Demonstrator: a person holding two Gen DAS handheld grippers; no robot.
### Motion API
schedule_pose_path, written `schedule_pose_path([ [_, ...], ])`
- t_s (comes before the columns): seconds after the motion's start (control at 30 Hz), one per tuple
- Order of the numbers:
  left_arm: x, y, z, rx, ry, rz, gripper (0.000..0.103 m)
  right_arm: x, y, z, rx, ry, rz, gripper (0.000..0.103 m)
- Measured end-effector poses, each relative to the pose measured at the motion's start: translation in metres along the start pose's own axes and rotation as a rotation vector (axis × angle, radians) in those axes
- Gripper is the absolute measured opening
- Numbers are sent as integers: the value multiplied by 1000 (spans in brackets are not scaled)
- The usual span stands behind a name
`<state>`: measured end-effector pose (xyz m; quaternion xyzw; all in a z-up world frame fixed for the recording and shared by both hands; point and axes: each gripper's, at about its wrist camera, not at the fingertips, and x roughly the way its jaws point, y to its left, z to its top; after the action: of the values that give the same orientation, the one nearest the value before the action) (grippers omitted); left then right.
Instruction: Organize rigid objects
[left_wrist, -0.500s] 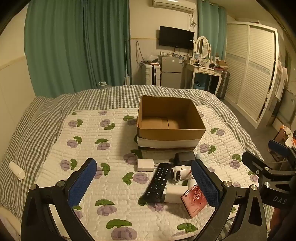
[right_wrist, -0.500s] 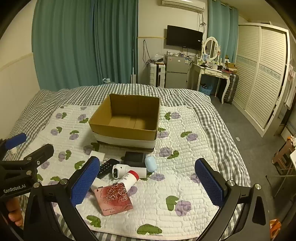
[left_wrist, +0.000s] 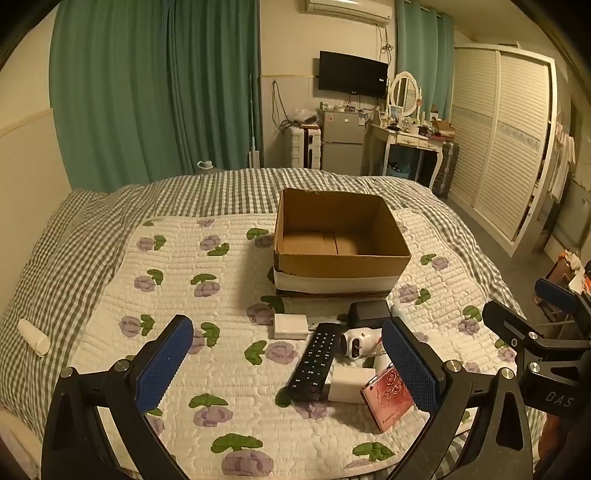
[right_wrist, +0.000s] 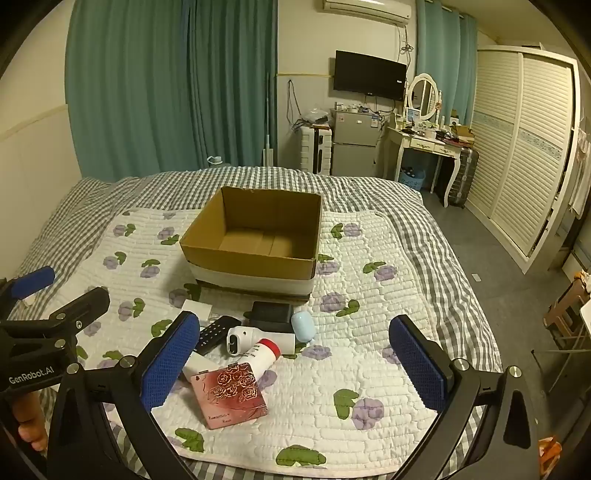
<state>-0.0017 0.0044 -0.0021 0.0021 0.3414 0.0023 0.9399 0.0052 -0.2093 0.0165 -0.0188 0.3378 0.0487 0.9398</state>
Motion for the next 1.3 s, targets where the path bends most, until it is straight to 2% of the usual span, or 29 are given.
schedule_pose_path([
  [1.3,-3,-3,0,2,0,1,103,0,11,-4,0,5,6,103],
])
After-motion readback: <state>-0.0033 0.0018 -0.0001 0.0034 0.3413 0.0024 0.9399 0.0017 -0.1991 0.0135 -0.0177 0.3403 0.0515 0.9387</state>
